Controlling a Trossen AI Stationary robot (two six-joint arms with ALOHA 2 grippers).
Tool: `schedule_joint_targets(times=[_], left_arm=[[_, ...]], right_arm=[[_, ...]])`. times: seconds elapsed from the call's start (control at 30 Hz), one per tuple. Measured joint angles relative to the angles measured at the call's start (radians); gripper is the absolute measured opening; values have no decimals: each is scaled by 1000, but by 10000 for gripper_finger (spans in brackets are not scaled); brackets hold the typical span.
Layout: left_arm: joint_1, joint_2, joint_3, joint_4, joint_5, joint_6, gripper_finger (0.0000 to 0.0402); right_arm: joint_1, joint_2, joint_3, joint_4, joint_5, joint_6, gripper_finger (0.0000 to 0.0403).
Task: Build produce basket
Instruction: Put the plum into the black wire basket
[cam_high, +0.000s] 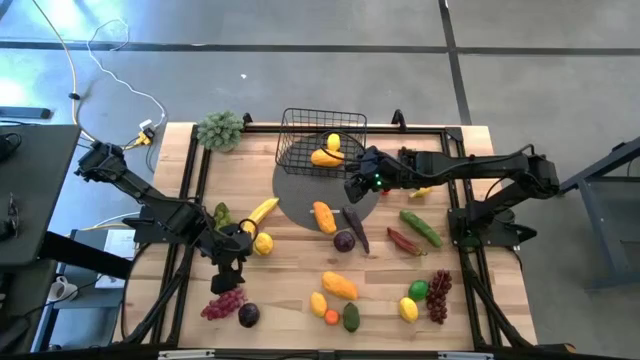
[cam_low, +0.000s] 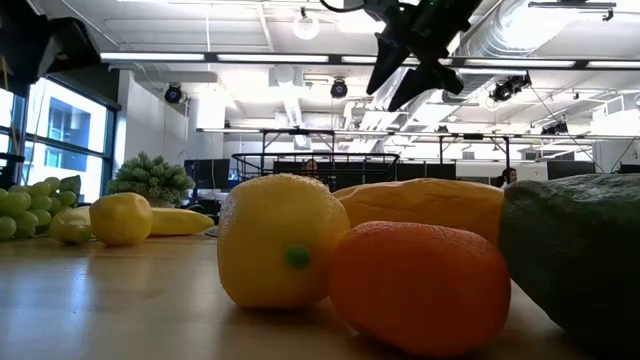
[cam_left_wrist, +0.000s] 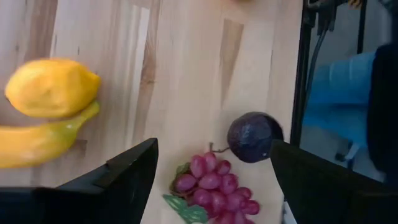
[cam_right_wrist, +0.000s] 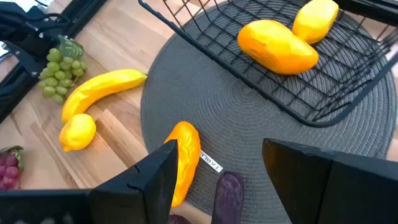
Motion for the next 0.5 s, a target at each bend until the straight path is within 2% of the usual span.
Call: schedule_joint_targets(times=[0.27,0.5], left_arm=[[-69,3,0,56,-40,-140,300],[-139,43,0,129,-38,-190,300]], right_arm=[[15,0,0,0,6,45,215],[26,0,0,-1,-9,45,215]])
